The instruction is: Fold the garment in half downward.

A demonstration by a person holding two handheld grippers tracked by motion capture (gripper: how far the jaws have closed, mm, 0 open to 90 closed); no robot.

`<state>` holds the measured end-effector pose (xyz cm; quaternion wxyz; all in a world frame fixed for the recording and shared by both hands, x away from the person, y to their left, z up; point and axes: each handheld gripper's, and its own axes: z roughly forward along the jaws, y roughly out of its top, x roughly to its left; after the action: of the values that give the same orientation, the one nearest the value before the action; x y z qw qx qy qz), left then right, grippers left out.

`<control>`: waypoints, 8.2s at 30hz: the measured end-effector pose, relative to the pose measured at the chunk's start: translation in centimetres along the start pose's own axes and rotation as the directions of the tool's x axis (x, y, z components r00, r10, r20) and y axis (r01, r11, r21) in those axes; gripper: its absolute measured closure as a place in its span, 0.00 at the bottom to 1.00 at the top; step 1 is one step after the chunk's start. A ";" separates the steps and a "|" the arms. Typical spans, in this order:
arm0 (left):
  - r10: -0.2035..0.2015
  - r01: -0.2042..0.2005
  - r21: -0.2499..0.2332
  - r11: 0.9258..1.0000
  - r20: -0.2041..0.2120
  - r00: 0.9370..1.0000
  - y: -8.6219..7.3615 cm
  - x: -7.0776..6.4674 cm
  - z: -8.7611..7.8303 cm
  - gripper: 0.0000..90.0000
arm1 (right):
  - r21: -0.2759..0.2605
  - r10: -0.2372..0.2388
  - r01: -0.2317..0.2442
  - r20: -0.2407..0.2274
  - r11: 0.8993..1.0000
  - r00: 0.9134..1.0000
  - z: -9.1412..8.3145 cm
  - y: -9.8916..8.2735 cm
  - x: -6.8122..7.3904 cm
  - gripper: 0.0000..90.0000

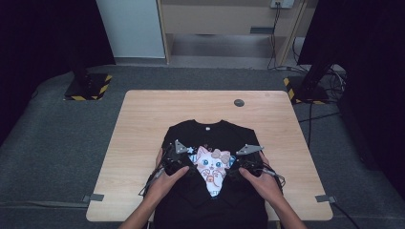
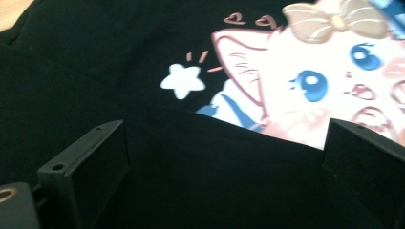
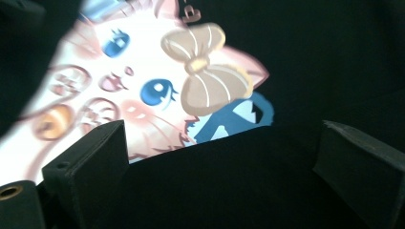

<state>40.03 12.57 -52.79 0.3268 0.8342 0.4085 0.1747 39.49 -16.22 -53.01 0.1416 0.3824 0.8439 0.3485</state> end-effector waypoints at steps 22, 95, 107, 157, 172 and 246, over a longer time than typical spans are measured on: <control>0.037 -0.037 -0.025 0.999 -0.003 0.999 0.3 -0.2 -1.8 0.02 | 0.003 -0.027 0.027 -0.008 1.000 1.000 -2.2 0.3 0.3 0.06; 0.021 -0.018 0.058 0.998 -0.047 0.999 7.1 7.5 3.1 0.03 | 0.090 0.041 -0.044 0.037 0.995 0.998 3.1 10.1 -7.8 0.12; 0.046 -0.044 0.093 0.995 -0.012 0.999 5.4 5.7 5.1 0.04 | 0.124 0.051 -0.052 0.015 0.991 0.999 5.0 7.5 -6.8 0.12; 0.013 -0.008 0.093 0.996 -0.053 0.998 7.8 8.4 5.1 0.04 | 0.147 0.041 -0.048 0.056 0.988 0.998 6.4 9.7 -8.6 0.13; -0.010 0.014 0.108 0.994 -0.038 0.999 7.8 9.4 7.4 0.06 | 0.159 0.031 -0.042 0.069 0.986 0.997 8.0 10.1 -9.9 0.20; -0.025 0.021 -0.075 0.997 -0.054 0.998 8.2 6.8 4.6 0.95 | 0.129 -0.097 0.092 0.033 0.987 0.995 4.8 12.7 -7.9 0.96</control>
<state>51.40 12.45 -50.33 0.3482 0.8115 0.4201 0.2088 54.11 -13.87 -47.84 0.1497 0.3570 0.8787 0.2794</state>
